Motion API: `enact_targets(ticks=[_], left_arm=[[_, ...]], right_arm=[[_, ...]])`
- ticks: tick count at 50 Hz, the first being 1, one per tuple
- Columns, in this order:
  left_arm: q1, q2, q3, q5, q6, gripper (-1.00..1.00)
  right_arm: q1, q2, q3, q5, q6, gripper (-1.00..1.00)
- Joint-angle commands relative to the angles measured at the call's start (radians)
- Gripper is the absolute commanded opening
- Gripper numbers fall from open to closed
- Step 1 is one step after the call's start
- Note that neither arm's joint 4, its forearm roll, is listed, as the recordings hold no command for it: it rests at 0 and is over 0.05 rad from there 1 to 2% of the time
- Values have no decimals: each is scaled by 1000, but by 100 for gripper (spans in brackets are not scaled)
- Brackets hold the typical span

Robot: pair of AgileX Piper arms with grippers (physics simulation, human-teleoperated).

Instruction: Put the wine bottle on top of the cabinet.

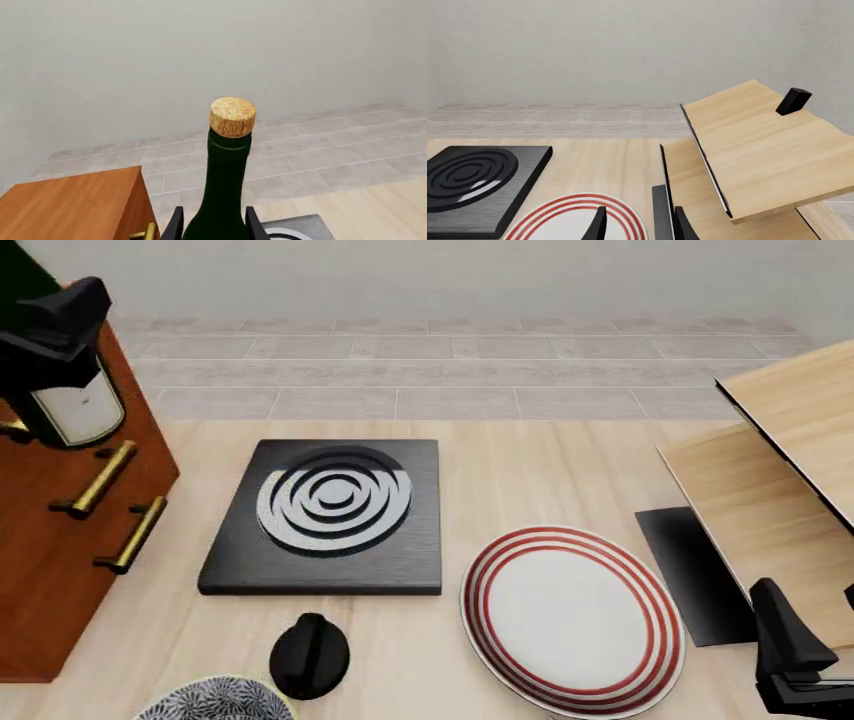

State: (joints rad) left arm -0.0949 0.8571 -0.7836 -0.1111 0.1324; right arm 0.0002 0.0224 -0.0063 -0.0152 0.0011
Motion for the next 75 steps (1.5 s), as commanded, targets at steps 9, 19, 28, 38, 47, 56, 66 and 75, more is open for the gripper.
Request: enact_targets(ticks=[9,19,28,38,47,56,66,75], left_arm=[[130,45,-157,69,31,-100],[185,62,-210,91,32,-100],[230,75,-224,85,38,-100],[272,100,-220,60,47,-100],[324,105,-207,31,40,-100],[364,115,-186,5,38,-100],[400,136,-159,-37,30,-100],[451,162,-144,-70,2,-100]], right_arm=[[0,0,0,0,0,100],[0,0,0,0,0,100],[0,0,0,0,0,100],[0,0,0,0,0,100],[0,0,0,0,0,100],[0,0,0,0,0,100],[0,0,0,0,0,100],[0,0,0,0,0,100]])
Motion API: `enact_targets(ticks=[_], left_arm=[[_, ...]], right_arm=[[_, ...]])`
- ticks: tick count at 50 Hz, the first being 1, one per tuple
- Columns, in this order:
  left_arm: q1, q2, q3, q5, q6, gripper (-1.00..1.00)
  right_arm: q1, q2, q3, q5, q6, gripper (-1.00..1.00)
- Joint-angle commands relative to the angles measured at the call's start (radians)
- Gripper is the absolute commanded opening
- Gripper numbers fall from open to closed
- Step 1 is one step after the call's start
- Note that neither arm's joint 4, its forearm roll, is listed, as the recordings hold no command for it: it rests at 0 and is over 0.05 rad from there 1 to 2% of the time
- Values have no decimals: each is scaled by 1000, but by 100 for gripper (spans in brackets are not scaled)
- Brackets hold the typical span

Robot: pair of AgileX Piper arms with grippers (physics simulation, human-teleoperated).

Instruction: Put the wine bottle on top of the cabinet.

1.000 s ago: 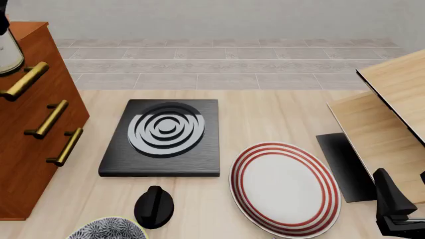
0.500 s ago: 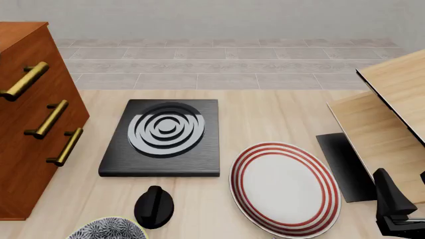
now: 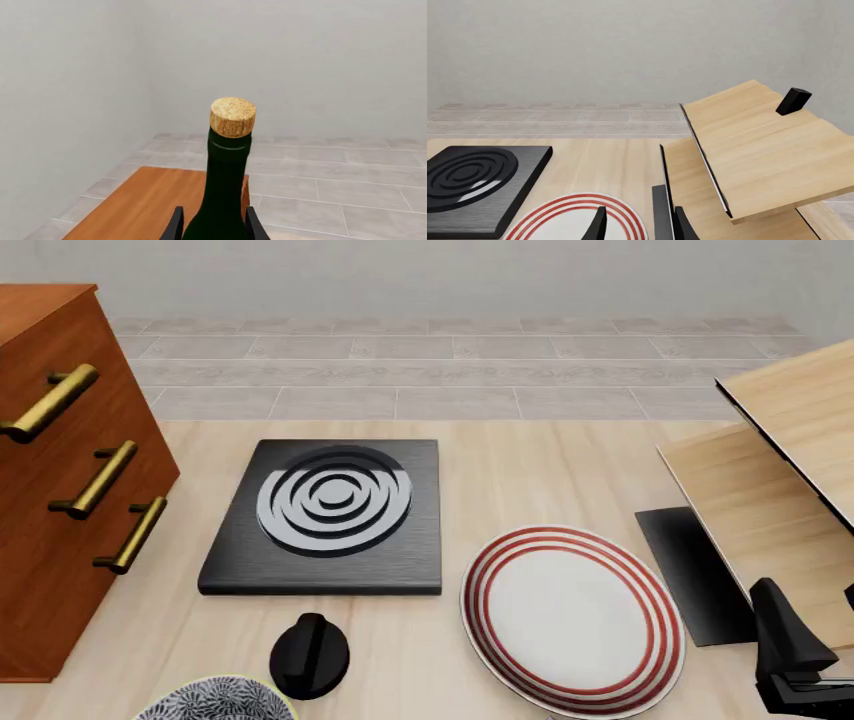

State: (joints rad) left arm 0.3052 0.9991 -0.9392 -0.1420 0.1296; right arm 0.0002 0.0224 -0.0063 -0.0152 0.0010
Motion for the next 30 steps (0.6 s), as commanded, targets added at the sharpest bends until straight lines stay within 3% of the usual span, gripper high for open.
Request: enact_targets(ticks=[1,30], left_arm=[[60,20,12,-44,6,-100],[198,72,-32,-59,-6,-100]], right_arm=[[0,0,0,0,0,100],[0,0,0,0,0,100]])
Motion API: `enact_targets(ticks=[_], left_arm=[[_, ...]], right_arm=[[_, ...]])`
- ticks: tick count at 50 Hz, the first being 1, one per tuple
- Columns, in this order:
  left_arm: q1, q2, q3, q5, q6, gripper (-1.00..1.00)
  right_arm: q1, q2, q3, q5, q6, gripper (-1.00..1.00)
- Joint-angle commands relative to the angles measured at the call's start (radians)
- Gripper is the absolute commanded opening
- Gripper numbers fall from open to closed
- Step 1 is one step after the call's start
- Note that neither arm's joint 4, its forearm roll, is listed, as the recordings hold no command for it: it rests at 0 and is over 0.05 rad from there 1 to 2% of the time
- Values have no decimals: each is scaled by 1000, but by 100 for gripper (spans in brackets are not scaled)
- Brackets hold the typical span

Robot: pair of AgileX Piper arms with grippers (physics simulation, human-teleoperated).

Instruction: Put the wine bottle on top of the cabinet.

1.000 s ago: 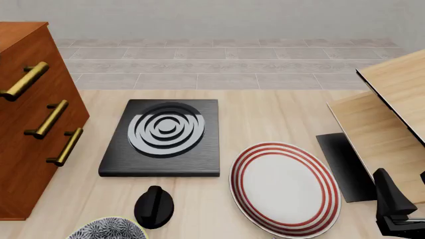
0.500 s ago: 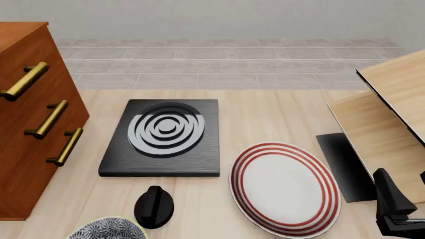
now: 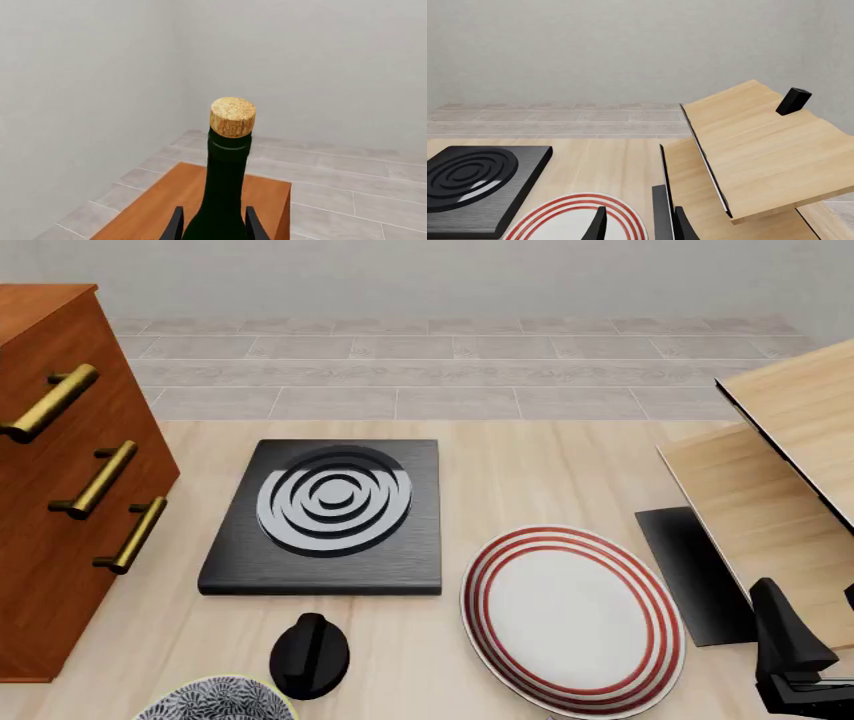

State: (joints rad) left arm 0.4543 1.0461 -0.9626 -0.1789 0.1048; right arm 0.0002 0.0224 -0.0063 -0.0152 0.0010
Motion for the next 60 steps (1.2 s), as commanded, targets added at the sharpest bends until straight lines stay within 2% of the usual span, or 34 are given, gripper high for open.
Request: enact_targets(ticks=[1,25,38,39,60], left_arm=[[53,29,-4,-28,18,-100],[143,175,71,-160,33,-100],[132,160,95,-166,58,-100],[132,160,93,-163,58,100],[89,65,65,-98,65,100]], right_arm=[[0,0,0,0,0,100],[0,0,0,0,0,100],[0,0,0,0,0,100],[0,0,0,0,0,100],[0,0,0,0,0,100]])
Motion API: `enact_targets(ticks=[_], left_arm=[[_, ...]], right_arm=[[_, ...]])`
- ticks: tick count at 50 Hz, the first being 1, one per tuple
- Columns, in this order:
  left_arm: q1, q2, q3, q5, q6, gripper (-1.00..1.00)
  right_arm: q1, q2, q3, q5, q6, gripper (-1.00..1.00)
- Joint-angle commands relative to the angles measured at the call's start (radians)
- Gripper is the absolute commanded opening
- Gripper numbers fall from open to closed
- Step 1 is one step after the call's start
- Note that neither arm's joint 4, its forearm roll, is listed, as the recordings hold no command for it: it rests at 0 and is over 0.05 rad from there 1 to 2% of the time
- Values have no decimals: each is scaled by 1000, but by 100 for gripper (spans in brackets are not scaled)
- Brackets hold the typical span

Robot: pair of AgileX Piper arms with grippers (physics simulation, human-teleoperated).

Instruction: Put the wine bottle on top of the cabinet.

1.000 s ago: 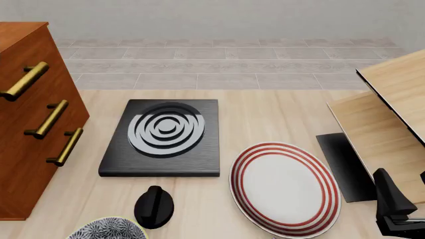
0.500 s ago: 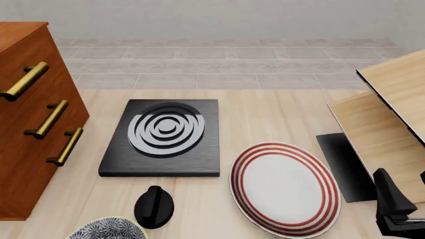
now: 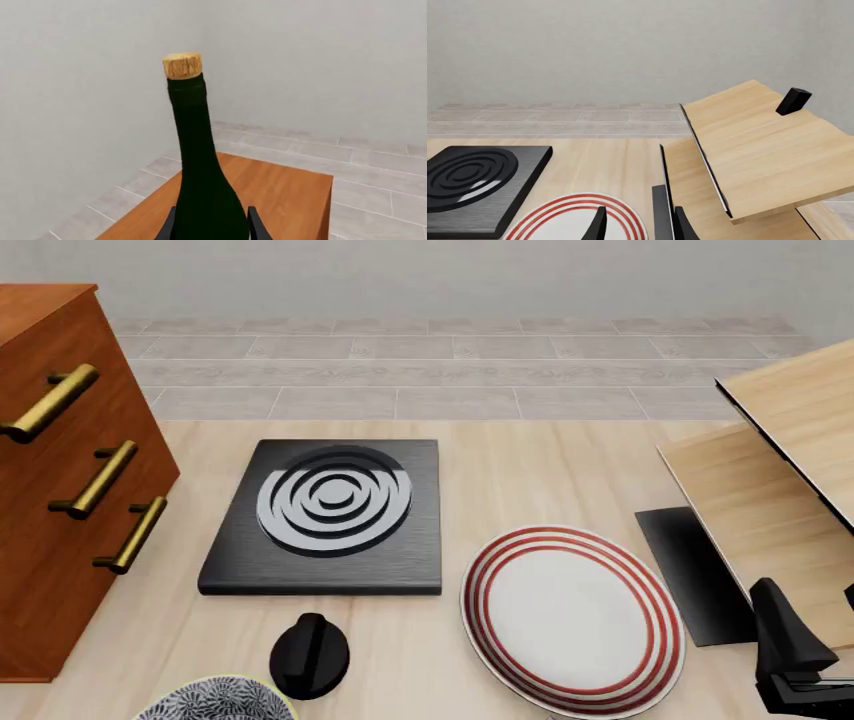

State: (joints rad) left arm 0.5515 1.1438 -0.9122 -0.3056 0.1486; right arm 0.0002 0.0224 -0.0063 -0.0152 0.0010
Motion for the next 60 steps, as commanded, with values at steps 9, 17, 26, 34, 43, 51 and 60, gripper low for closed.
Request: enact_targets(ticks=[9,17,26,34,43,51,60], left_arm=[[-15,-79,23,49,17,100],[-22,-112,18,72,17,100],[-17,-137,-11,103,17,100],[-12,-160,-24,123,14,100],[-10,-192,-29,147,13,100],[-14,-228,-23,168,12,100],[-39,-299,8,200,15,100]], right_arm=[[0,0,0,0,0,100],[0,0,0,0,0,100],[0,0,0,0,0,100],[0,0,0,0,0,100],[0,0,0,0,0,100],[0,0,0,0,0,100],[0,0,0,0,0,100]])
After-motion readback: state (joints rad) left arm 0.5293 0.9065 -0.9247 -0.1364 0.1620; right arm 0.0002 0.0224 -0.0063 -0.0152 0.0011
